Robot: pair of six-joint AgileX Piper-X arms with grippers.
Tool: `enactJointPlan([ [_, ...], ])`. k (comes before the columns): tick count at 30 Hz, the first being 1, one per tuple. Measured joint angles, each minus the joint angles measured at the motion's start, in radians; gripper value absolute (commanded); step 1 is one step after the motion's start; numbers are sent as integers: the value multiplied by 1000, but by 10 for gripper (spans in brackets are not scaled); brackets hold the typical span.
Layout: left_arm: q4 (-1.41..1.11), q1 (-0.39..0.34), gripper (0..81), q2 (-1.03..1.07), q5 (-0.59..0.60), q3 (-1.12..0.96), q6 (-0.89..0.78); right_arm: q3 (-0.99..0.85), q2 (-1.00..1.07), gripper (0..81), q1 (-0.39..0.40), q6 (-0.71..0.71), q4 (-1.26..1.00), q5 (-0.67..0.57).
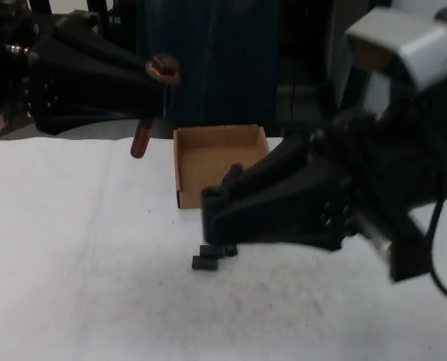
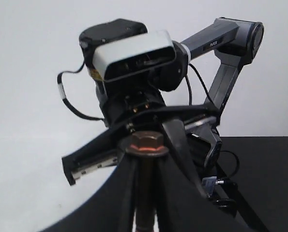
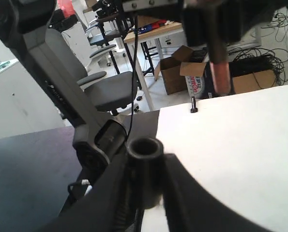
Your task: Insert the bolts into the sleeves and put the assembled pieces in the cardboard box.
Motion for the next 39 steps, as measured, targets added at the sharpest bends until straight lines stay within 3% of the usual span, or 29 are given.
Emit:
enactJointPlan([
  [7, -27, -11, 8, 0, 0, 0, 0, 139, 17, 2, 37, 48, -251, 138],
  [16, -94, -117, 8, 2, 0, 0, -24, 232, 17, 2, 37, 35, -365, 283],
  [30, -163, -138, 8, 108, 6, 0, -121, 236, 17, 2, 37, 29, -371, 304],
  [39, -163, -138, 8, 130, 6, 0, -338, 236, 12, 2, 37, 40, -371, 278],
])
